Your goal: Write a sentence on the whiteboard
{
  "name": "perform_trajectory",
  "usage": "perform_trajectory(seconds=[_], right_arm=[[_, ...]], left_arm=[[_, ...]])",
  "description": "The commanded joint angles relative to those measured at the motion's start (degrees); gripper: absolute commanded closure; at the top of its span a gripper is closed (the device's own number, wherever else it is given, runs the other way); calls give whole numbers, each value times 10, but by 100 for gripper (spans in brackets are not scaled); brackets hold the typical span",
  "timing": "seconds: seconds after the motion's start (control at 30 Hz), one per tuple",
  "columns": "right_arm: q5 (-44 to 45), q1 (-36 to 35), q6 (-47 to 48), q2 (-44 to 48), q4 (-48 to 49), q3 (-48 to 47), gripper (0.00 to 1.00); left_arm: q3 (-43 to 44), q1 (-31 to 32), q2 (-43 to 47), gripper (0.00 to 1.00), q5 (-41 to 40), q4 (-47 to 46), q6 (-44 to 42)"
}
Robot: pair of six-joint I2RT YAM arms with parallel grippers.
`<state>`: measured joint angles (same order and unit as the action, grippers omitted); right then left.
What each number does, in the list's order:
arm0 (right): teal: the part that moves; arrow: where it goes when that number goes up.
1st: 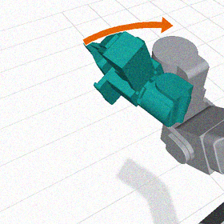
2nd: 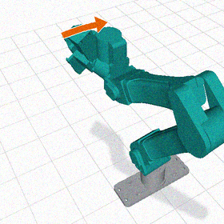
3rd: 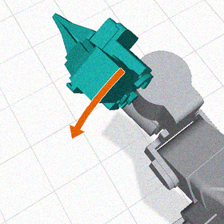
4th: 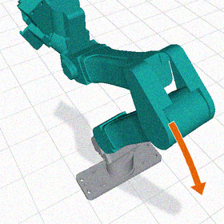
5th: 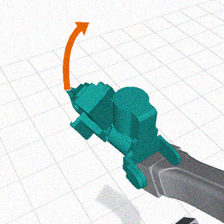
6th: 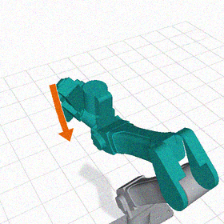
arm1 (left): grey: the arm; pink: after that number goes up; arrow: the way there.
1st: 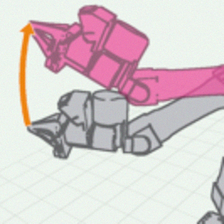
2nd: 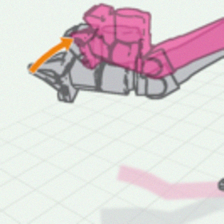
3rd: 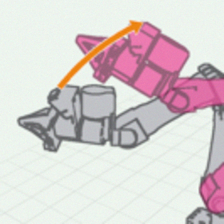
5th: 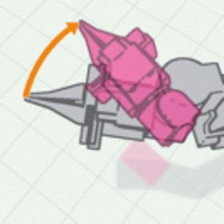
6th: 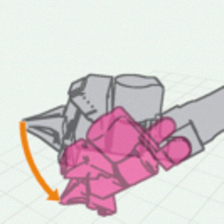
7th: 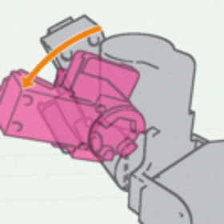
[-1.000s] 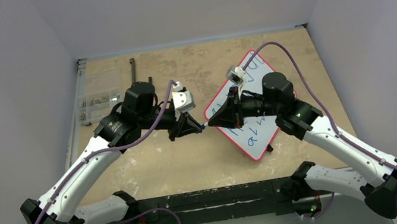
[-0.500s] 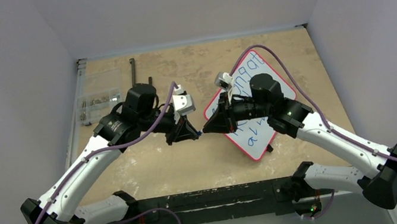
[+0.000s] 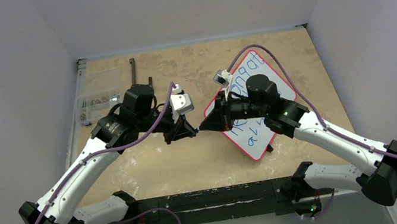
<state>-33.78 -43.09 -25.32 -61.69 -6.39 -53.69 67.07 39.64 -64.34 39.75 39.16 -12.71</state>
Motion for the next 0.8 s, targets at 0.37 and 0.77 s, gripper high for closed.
perform_trajectory(seconds=[0.37,0.77], right_arm=[[55,-29,-130,-51,13,-45,100],[58,-29,-61,-16,-29,-58,100]], left_arm=[[18,23,21,100,-8,-131,16],[20,23,46,62,5,-84,-6]])
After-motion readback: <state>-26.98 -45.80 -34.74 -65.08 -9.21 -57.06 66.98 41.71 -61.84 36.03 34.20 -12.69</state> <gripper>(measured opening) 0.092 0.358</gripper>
